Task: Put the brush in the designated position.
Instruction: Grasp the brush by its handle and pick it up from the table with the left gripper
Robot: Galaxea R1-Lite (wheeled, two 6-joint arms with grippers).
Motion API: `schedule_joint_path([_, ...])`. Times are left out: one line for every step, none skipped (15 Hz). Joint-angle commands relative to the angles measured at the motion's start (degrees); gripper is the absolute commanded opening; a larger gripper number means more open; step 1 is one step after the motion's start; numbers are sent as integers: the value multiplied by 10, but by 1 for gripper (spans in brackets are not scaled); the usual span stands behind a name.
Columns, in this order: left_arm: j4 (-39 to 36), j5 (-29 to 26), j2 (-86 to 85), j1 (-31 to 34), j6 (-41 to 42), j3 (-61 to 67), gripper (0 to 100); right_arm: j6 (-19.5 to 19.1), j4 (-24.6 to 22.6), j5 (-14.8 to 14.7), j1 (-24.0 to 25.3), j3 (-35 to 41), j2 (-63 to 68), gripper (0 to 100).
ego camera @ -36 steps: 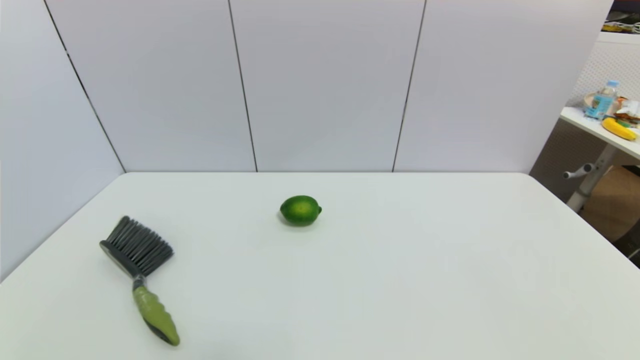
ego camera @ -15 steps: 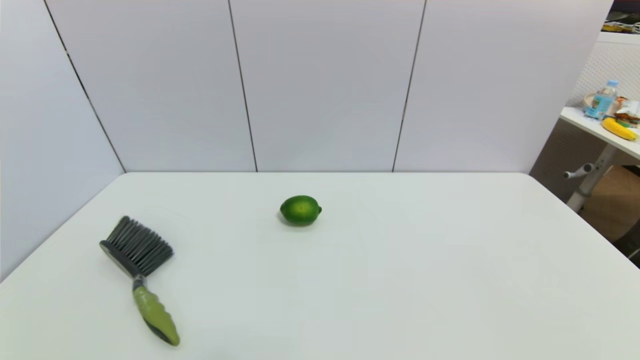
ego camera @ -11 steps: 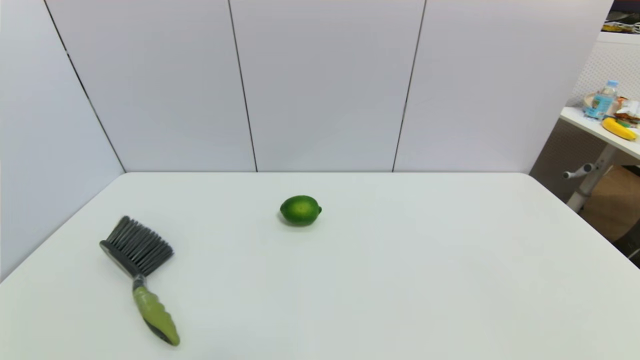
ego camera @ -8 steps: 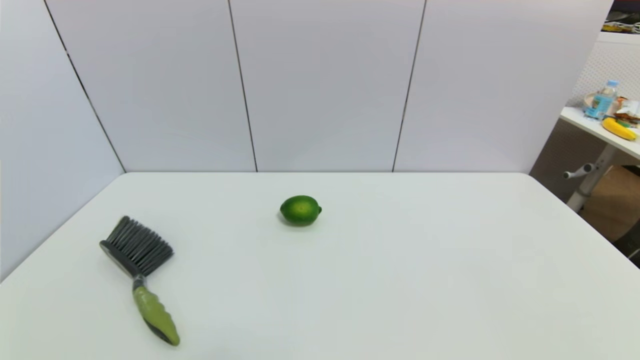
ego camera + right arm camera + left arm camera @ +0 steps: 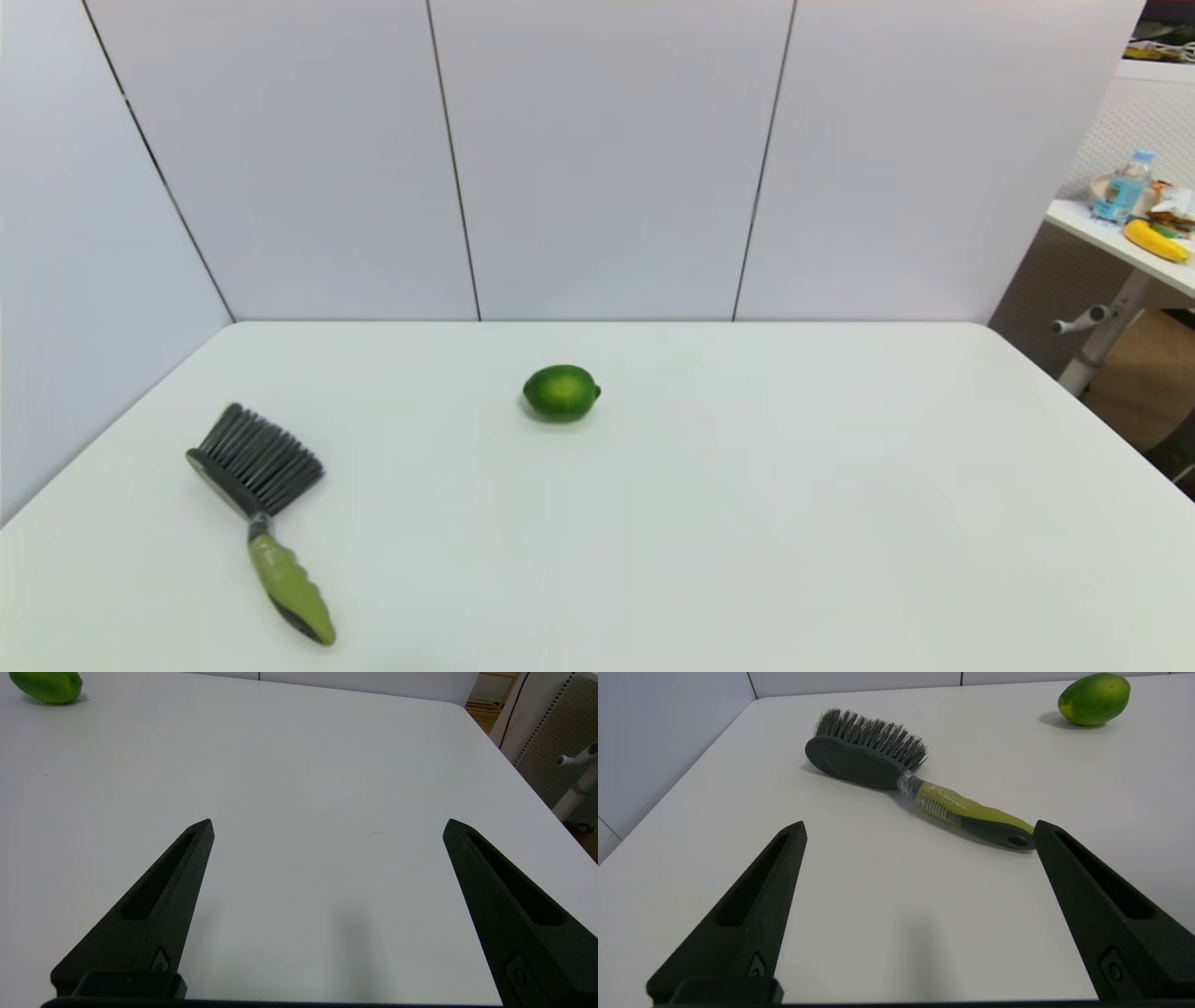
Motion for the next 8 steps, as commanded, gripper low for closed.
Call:
schedule_joint_path([64, 1, 108, 19, 30, -113, 100, -1, 0, 0, 0, 1, 1, 100])
schedule_joint_path([79, 0, 138, 23, 34, -138, 100, -1, 0, 0, 0, 1, 1, 100])
schedule_joint_path([84, -1, 180, 25, 37, -169, 100, -1, 0, 0, 0, 1, 1, 100])
schedule_joint_path([87, -2, 209, 25, 44, -193, 100, 0, 0, 0, 0, 1, 1, 100])
schedule_joint_path([87, -1, 253, 25, 46, -220, 100, -1, 0, 0, 0, 1, 1, 100])
schedule_joint_path([87, -1, 294, 25, 47, -249, 100, 0, 0, 0, 0, 1, 1, 100])
schedule_joint_path([87, -1, 335, 25, 48, -279, 100, -1, 0, 0, 0, 1, 1, 100])
schedule_joint_path([87, -2, 378, 25, 52, -307, 100, 0, 0, 0, 0, 1, 1, 100])
